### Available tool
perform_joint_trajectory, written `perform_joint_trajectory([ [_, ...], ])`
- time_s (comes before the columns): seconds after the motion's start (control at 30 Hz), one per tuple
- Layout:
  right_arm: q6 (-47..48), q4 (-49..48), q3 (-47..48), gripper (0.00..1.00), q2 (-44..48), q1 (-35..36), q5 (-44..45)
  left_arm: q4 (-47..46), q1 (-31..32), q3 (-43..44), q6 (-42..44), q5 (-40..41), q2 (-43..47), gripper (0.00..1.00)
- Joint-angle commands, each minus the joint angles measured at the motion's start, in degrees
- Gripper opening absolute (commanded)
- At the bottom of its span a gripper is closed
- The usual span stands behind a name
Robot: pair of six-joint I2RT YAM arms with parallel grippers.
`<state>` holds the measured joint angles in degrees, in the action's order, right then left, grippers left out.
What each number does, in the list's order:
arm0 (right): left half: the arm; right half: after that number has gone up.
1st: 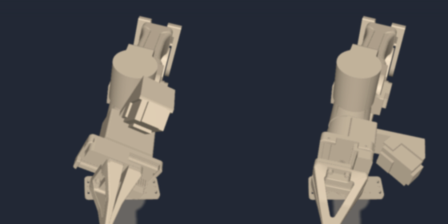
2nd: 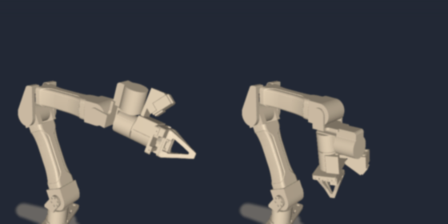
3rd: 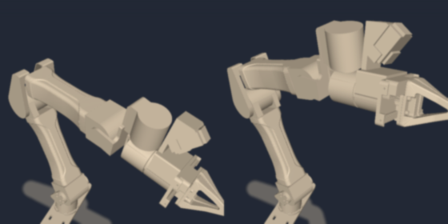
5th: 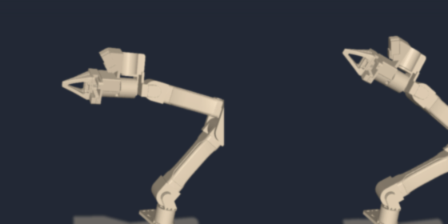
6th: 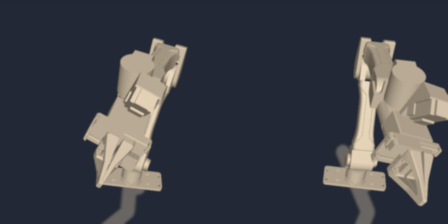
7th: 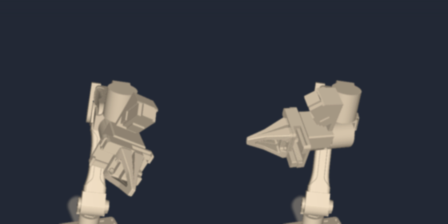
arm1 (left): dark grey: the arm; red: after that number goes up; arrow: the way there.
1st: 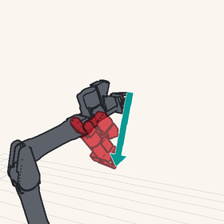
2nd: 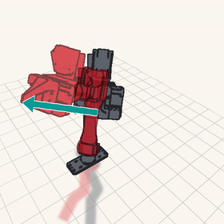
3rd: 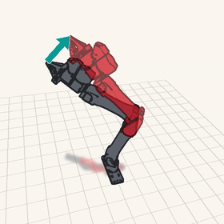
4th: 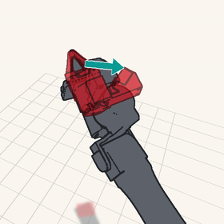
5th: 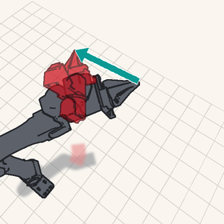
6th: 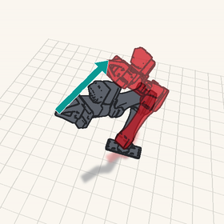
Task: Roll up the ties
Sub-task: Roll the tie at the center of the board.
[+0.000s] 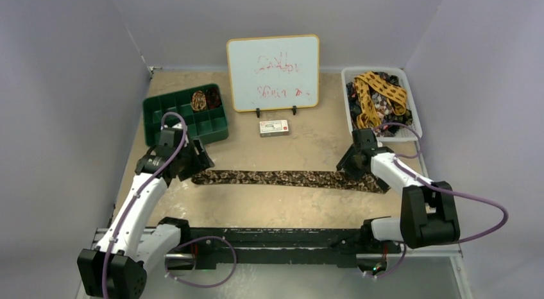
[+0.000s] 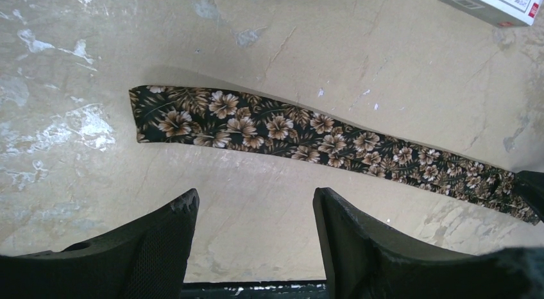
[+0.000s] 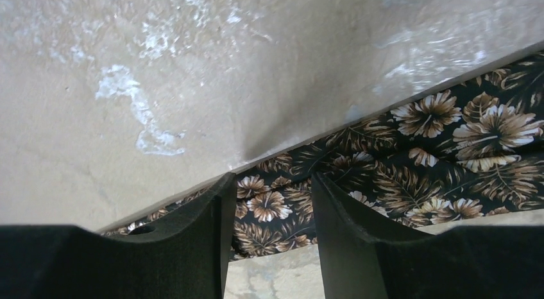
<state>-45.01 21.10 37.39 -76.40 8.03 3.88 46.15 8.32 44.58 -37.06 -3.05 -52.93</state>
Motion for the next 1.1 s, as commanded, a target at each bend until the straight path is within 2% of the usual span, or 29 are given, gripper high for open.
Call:
perform_joint_trajectory([
  [0.0, 2.34, 3.01, -0.64, 0.50, 1.05, -0.56, 3.56, -3.00, -0.32, -1.31, -1.69, -1.82, -0.37, 0.65],
  [0.07, 4.85, 3.07, 0.19, 0.50, 1.93, -0.56, -0.25, -3.29, -0.32, -1.51, -1.70, -2.23, -0.64, 0.65],
  [0.2, 8.43, 1.56, 0.11, 0.52, 7.51, -0.47, -1.23, -3.56, -0.32, -1.59, -1.62, -2.66, -0.54, 0.65],
  [0.4, 3.01, -5.33, -7.38, 0.54, 14.11, -0.47, -8.16, -4.15, -0.32, -2.62, -1.91, -1.31, -0.33, 0.65],
  [0.53, -2.52, -5.08, -11.15, 0.54, 11.69, -0.52, -5.28, -4.58, -0.32, -3.30, -2.54, 0.23, -0.40, 0.65],
  [0.63, -6.13, -3.29, -11.67, 0.53, 10.55, -0.62, 0.96, -4.98, -0.32, -3.98, -3.41, 2.45, -0.37, 0.65],
  [0.83, -12.01, -0.15, -11.65, 0.53, 13.84, -1.20, 9.05, -7.65, -0.32, -7.21, -5.30, 6.16, 1.21, 0.66],
  [0.97, -10.83, 3.33, -10.02, 0.55, 16.86, -3.16, 12.57, -9.55, -0.32, -9.12, -5.66, 6.82, 2.09, 0.67],
  [1.07, -9.20, 2.60, -9.76, 0.55, 17.49, -5.63, 11.25, -11.71, -0.32, -10.36, -5.32, 5.91, 2.01, 0.67],
])
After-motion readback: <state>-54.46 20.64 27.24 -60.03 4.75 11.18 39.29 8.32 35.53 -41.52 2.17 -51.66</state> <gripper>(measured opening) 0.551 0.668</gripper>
